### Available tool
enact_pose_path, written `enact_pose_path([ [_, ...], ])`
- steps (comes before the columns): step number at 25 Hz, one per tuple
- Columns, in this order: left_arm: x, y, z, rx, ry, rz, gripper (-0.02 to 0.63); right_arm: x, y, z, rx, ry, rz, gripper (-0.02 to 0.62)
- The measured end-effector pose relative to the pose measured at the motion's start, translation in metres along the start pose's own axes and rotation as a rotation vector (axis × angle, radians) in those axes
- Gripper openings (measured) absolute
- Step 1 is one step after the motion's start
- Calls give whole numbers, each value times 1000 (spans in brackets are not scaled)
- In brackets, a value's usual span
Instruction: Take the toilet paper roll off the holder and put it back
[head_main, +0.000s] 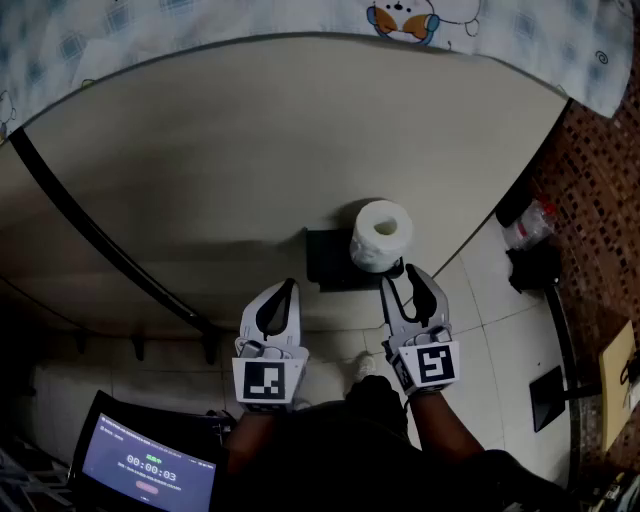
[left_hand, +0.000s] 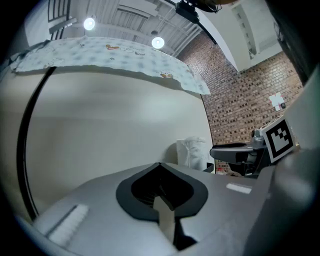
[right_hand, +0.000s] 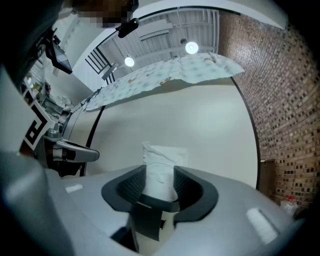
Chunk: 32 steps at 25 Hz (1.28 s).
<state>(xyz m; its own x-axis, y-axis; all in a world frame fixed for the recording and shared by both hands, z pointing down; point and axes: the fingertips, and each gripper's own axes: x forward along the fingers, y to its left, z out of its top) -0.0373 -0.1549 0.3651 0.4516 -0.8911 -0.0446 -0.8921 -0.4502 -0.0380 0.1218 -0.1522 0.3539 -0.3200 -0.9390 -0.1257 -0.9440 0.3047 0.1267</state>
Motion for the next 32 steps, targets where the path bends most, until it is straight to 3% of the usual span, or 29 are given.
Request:
enact_pose_path([
  [11, 2, 7, -1, -6, 0, 22, 17, 30, -5, 6, 92, -26, -19, 584],
  [18, 1, 14, -1, 1, 5, 34, 17, 59, -5, -6, 75, 64, -9, 584],
  [28, 3, 22, -3, -7, 11, 55, 17, 79, -12, 0, 69, 80, 0, 581],
  [32, 5, 21, -3, -6, 8, 51, 17, 83, -12, 5, 66, 79, 17, 534],
])
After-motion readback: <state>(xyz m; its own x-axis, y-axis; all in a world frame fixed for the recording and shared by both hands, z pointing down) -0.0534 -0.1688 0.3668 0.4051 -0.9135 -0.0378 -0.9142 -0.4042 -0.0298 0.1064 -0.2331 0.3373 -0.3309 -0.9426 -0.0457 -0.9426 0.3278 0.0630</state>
